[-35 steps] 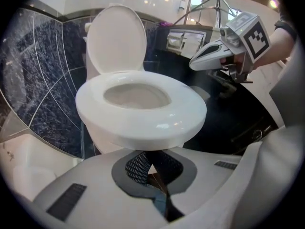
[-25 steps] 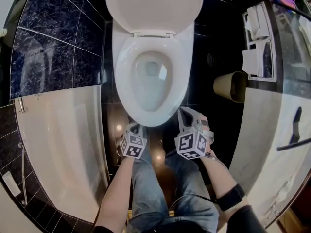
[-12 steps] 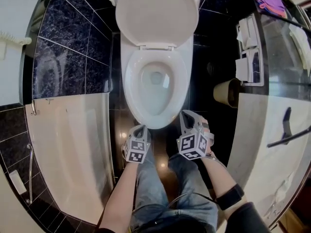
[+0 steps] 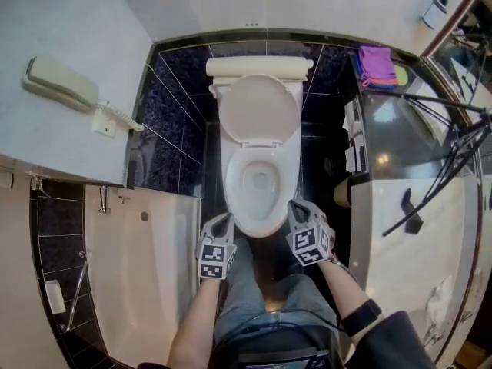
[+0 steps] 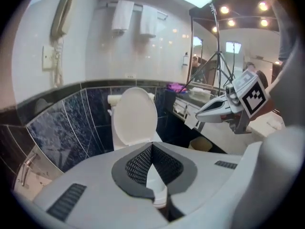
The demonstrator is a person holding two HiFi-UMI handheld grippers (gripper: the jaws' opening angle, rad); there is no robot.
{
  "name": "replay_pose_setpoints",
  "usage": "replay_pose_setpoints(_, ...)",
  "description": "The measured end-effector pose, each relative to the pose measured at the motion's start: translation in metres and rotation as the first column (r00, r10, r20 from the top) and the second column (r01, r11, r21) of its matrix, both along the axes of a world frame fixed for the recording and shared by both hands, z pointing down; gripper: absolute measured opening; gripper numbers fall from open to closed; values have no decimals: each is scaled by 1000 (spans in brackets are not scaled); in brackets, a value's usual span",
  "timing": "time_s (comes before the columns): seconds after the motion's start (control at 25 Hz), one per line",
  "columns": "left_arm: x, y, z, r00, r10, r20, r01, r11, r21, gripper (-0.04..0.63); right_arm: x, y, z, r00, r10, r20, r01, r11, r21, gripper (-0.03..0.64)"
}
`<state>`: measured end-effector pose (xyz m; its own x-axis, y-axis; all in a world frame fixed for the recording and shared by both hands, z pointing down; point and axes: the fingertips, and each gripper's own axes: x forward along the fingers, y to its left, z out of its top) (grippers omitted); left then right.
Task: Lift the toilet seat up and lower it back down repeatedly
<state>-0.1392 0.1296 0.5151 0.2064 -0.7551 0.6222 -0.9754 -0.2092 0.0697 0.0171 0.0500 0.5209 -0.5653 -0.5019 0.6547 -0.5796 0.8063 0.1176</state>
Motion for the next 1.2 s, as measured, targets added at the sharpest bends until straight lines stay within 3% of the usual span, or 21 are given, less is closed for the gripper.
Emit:
replay_pose_setpoints(0.28, -16, 6, -115, 998, -50, -31, 54, 990, 127, 0, 24, -3, -107, 987, 90, 136, -92, 996, 2, 20)
replay_pose_setpoints(0.56, -28, 13, -182, 998, -56, -35, 62, 975, 214, 0, 74, 4, -159, 960, 176, 218, -179, 984, -4, 20)
replay_pose_setpoints(0.8, -36, 21, -203, 993, -89, -83, 108, 960, 260, 0, 101, 11, -171, 938, 238, 253, -243, 970, -13, 20)
replay_pose_setpoints(1.2, -38, 37, -204, 991, -112, -70, 127, 953, 276, 0, 99, 20, -172, 943, 225, 245, -233, 973, 1, 20)
